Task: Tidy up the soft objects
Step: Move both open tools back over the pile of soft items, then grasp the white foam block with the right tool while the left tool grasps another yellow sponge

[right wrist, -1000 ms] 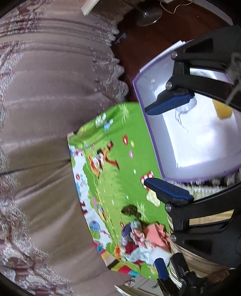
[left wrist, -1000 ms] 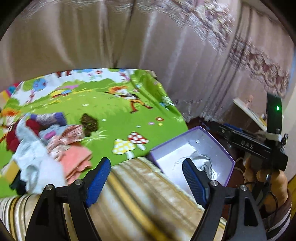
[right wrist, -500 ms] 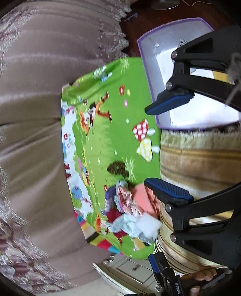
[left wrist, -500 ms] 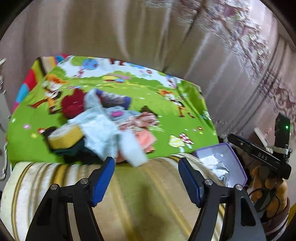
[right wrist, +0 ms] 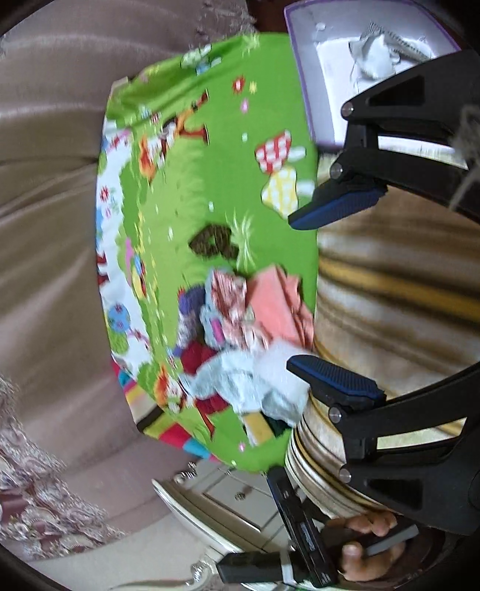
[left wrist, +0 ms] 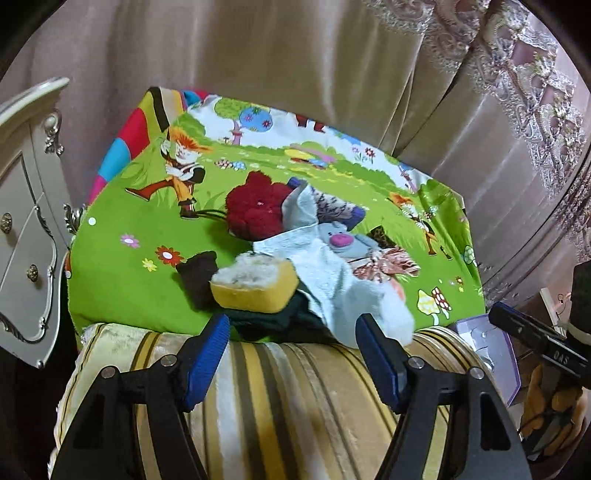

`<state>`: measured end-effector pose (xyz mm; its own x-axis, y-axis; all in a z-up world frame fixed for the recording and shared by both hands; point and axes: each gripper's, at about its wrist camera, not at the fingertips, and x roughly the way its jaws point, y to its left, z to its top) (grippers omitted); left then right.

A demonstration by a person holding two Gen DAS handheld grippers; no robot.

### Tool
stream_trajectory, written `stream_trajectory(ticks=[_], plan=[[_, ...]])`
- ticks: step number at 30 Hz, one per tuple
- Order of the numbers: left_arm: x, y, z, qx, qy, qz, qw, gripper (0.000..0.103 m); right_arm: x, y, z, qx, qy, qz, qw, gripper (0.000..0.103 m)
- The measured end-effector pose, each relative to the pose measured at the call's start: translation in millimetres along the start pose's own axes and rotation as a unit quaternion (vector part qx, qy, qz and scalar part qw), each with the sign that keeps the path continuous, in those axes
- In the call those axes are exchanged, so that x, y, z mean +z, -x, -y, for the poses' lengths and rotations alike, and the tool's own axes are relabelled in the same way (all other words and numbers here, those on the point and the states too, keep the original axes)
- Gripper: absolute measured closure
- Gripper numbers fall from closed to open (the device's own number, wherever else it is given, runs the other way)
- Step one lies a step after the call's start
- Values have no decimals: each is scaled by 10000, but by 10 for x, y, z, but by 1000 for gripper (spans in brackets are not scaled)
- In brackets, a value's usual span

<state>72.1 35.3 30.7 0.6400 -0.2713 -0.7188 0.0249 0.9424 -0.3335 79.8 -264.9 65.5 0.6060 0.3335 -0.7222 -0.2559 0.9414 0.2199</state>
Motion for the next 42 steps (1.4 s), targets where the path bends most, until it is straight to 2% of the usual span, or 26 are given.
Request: stream_trajectory(ticks=[8, 11, 14, 19, 29, 31, 33, 34, 36, 42], plan=[[225, -306, -221, 61, 98, -437, 9990, 31, 36, -371, -283, 452, 41, -437, 9980, 29], [290, -431, -309, 0, 131, -619, 9980, 31, 34, -513, -353, 571, 55, -617, 9964, 26], [330, -532, -372, -57, 128, -776, 9969, 31, 30, -672, -367, 851, -175, -867, 9924, 25], [409, -660, -422, -216, 118, -930, 9954, 29, 77, -844, -344, 1083, -494, -1068, 9871, 24], [449, -854, -458, -586, 205, -1200, 9908, 26, 134, -1104, -333, 1090, -794, -1285, 9825, 24], [437, -847, -431, -545, 119, -1200, 9912, 26, 137, -1128, -337, 1089, -800, -1297, 9823, 24], [432, -848, -369, -510, -45, -1210, 9913, 32, 123, -1170, -351, 1048, -763, -1370, 9820, 24], [427, -850, -345, -492, -111, -1221, 9912, 35, 117, -1186, -362, 1040, -742, -1389, 9820, 26], [418, -844, -332, -460, -167, -1215, 9914, 38, 102, -1191, -381, 1040, -675, -1403, 9823, 39], [378, -697, -309, -384, -218, -984, 9942, 41, 76, -1089, -461, 969, -354, -1244, 9869, 42]])
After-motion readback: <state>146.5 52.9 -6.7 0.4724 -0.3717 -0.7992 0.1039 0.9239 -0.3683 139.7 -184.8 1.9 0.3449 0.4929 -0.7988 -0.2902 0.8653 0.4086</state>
